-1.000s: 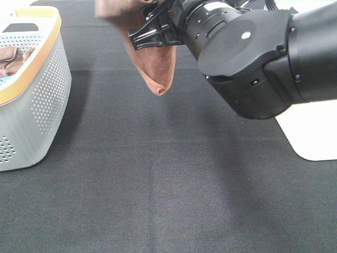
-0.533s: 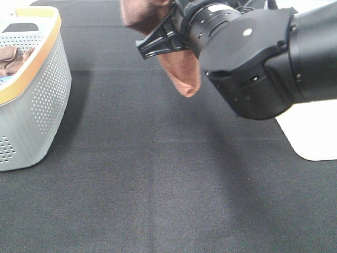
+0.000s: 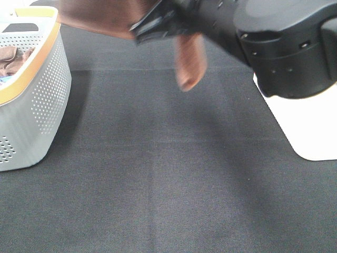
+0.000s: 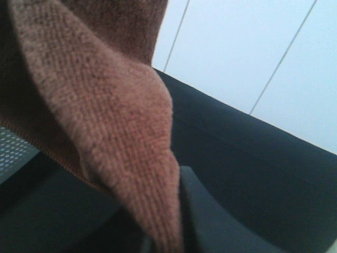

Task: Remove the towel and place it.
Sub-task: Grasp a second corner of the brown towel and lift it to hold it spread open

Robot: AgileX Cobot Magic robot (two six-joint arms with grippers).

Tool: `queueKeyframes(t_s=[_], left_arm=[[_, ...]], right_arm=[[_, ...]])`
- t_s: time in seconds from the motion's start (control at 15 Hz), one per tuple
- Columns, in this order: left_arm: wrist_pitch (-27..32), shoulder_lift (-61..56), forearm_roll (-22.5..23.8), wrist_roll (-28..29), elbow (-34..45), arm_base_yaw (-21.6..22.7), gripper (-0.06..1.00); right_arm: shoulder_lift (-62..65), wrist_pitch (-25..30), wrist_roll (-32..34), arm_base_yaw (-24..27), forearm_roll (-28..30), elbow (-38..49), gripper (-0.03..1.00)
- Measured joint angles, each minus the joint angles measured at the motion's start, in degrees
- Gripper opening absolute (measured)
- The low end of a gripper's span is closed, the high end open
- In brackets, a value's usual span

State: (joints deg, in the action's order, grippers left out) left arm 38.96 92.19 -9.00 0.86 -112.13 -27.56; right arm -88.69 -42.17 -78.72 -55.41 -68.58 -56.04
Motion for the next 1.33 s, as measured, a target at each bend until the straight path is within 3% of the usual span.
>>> queueKeyframes(t_s=[0.4, 0.47, 0.53, 0.67, 1.0, 1.13, 1.33], left_arm=[[0.0, 0.0, -1.49, 0.06, 0.0, 0.0, 0.0], [0.0, 0.0, -1.49, 0.06, 0.0, 0.0, 0.0], [0.0, 0.0, -1.49, 0.06, 0.0, 0.0, 0.0], [0.0, 0.0, -1.49, 0.06, 0.0, 0.0, 0.0], [-1.09, 0.0, -0.92, 0.0, 0.0, 0.0, 0.0], [-2.18, 0.0, -3.67, 0.0, 0.0, 0.0, 0.0], [-4.58, 0.0, -6.07, -0.06, 0.0, -0.06, 0.0]], right_arm=[[0.0, 1.55, 1.32, 0.0, 0.8, 0.0, 0.36], [0.0, 1.55, 1.32, 0.0, 0.8, 0.0, 0.36], [0.0, 1.55, 1.49, 0.0, 0.8, 0.0, 0.51], [0.0, 1.55, 1.49, 0.0, 0.8, 0.0, 0.62], [0.0, 4.24, 1.49, 0.0, 0.8, 0.0, 0.66], [0.0, 8.25, 1.55, 0.0, 0.92, 0.0, 0.73], [0.0, 9.28, 1.6, -0.11, 1.32, 0.0, 0.75]])
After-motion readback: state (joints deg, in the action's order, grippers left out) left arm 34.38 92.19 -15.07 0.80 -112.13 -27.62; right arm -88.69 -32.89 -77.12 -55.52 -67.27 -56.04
